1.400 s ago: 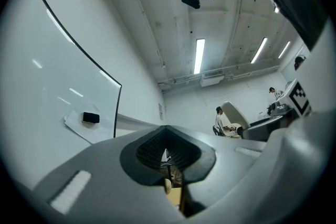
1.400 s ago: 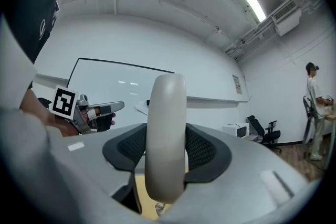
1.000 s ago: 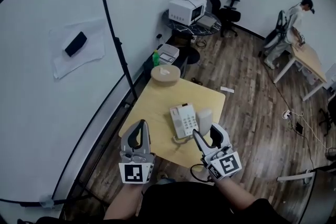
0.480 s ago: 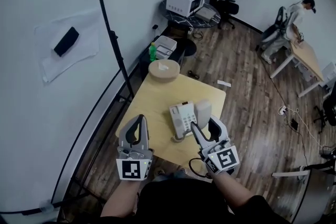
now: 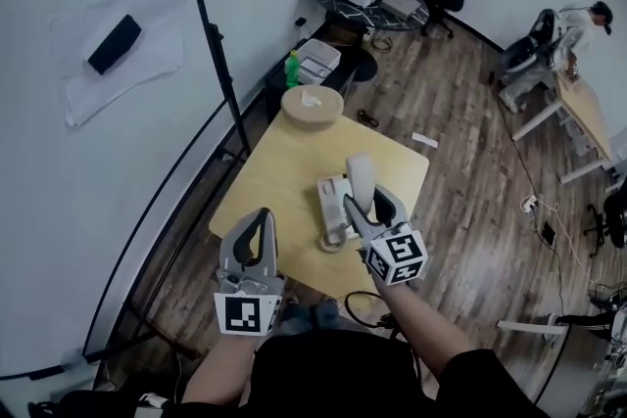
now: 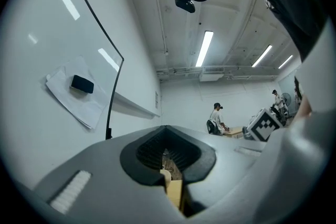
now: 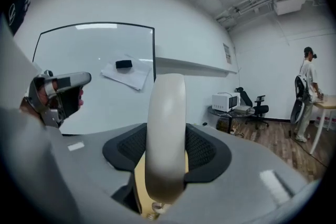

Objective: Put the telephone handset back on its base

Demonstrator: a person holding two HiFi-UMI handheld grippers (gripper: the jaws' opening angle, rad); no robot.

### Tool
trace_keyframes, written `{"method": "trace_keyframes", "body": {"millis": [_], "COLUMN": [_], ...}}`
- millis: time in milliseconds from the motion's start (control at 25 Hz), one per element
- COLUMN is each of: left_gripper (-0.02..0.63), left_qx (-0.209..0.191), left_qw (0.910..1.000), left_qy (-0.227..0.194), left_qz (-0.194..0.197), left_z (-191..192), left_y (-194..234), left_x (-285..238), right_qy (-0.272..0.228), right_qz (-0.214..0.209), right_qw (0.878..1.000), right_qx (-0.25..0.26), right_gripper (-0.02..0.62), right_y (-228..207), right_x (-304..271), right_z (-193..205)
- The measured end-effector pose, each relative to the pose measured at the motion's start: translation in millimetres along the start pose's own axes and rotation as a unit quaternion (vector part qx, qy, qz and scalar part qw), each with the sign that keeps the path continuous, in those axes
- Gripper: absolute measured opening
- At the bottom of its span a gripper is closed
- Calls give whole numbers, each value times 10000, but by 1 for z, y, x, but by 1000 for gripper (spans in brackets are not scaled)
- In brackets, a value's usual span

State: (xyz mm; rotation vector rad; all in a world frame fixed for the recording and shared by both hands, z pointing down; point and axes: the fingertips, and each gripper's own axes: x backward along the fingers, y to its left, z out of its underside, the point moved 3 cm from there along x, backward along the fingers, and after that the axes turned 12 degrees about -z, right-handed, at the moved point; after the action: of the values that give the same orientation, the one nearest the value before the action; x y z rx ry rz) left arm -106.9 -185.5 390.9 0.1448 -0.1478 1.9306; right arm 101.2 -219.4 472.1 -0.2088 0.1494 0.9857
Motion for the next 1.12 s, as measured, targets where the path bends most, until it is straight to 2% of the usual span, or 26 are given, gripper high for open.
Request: {"method": "trace_keyframes", "body": {"millis": [240,560,800,1120], "left_gripper": [0,0,0,0], "left_qx": [-60,-21,-55,-6], "left_qw": [9999,9992,9986,9978], "left_qy": [125,387,515,649], "left_qz": [-68,-95,-71,-107], "left_z": [16,43,59,73], "left_y": [1,-2,-4,-5], "left_x": [10,19,22,26], "right_qy": [578,1211,1523,1858], "right_qz": [-2,165,187,316], "right_qw": [9979,9891,9842,9744], "right_qx": [-293,-820,-879,-1227], "right_gripper": [224,224,224,224], "right_y": [-21,-49,-58,-57], "right_x": [-40,-84,-104,-108], "right_z": [58,136,174,214]}}
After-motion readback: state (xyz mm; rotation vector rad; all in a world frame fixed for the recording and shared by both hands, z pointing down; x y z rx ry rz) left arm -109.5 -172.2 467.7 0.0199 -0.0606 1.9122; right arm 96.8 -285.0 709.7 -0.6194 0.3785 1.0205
